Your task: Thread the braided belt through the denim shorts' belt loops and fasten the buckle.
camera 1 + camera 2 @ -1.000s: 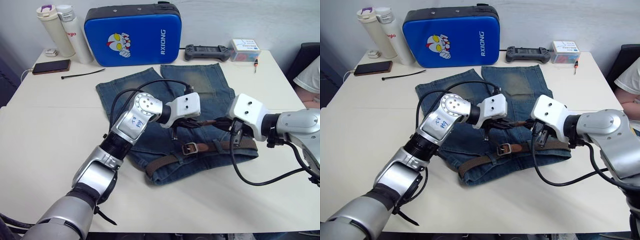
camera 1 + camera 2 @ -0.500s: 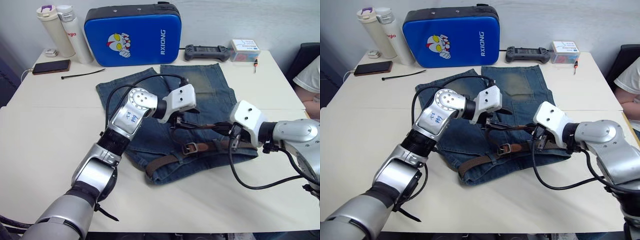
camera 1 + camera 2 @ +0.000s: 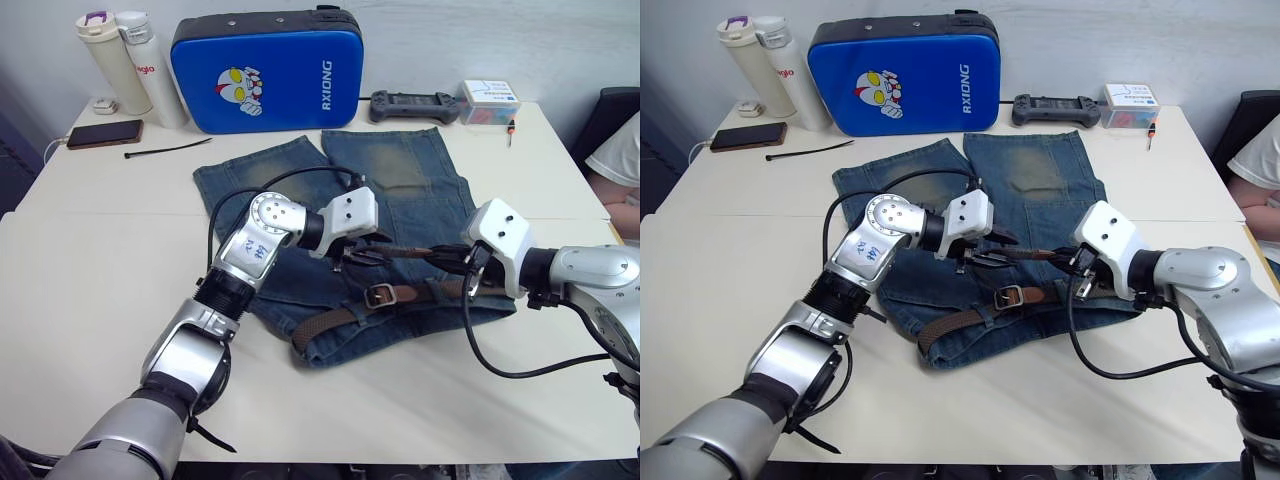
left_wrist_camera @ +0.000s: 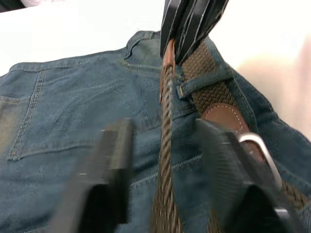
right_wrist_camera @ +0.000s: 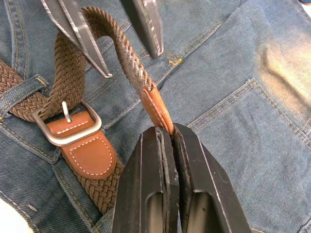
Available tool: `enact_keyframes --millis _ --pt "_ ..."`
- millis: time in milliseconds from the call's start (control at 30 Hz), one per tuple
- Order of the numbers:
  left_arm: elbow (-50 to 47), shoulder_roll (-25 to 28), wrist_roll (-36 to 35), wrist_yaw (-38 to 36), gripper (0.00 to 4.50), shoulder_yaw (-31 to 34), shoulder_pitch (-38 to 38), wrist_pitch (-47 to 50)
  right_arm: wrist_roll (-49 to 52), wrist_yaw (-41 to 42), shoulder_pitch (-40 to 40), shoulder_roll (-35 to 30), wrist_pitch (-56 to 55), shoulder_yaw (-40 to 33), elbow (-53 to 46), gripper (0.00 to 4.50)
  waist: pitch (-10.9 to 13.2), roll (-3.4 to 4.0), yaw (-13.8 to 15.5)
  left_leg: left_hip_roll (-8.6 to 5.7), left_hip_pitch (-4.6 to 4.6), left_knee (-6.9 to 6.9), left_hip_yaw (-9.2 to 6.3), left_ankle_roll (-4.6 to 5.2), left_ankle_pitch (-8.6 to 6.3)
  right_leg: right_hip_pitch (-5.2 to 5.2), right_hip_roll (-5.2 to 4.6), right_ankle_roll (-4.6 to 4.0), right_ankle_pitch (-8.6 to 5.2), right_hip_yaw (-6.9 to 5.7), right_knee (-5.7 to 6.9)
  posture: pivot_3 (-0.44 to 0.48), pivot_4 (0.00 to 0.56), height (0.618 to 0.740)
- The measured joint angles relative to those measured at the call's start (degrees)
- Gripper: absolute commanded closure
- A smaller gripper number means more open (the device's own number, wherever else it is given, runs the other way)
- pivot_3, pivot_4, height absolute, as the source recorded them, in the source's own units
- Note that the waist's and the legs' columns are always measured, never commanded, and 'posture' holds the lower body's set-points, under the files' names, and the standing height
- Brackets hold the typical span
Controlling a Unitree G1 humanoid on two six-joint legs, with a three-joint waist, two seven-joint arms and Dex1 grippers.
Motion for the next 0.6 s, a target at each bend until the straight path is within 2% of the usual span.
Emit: enact_keyframes --millis 167,267,333,367,400,600 --pt "0.0 -1.3 -0.4 0.3 2.51 0.2 0.0 0.0 0.1 0.0 0.0 -0.1 0.2 0.0 -0.2 4.50 0.0 0.00 0.0 0.00 0.00 0.01 0.00 0.00 0.00 0.00 0.00 0.00 0.00 0.00 0.02 0.000 0.150 0.740" --pt "0.0 -1.3 -0.4 0.2 3.24 0.2 0.0 0.0 0.2 0.0 0.0 -0.1 0.3 0.0 -0.3 4.50 0.0 0.00 -0.1 0.00 0.00 0.02 0.01 0.00 0.00 0.00 0.01 0.00 0.00 0.01 0.03 0.000 0.150 0.740" --pt "0.0 -1.3 -0.4 0.1 3.81 0.2 0.0 0.1 0.2 0.0 0.0 -0.1 0.4 0.0 -0.7 4.50 0.0 0.00 0.0 0.00 0.00 0.04 0.00 0.00 0.00 0.00 0.00 0.00 0.00 0.00 0.03 0.000 0.150 0.740" --pt "1.0 -1.4 -0.4 0.1 4.26 0.2 -0.1 0.1 0.3 -0.1 0.0 -0.1 0.6 0.0 -0.9 4.50 0.0 0.00 0.0 0.00 0.00 0.07 0.00 0.01 -0.01 0.00 0.00 0.00 0.00 0.00 0.04 0.000 0.150 0.740" --pt "1.7 -1.5 -0.4 0.0 4.46 0.2 -0.2 0.2 0.4 -0.3 0.0 -0.1 0.9 0.0 -1.0 4.50 0.0 0.00 0.0 0.00 -0.01 0.08 0.00 0.01 -0.01 0.00 0.00 0.00 0.00 0.00 0.04 0.000 0.150 0.740" --pt "2.1 -1.6 -0.4 -0.1 4.46 0.2 -0.5 0.1 0.5 -0.9 0.0 -0.1 1.3 0.0 -1.3 4.50 0.0 0.00 0.0 0.00 -0.01 0.09 0.00 0.02 -0.01 0.00 0.00 0.00 0.00 0.00 0.06 0.000 0.150 0.740"
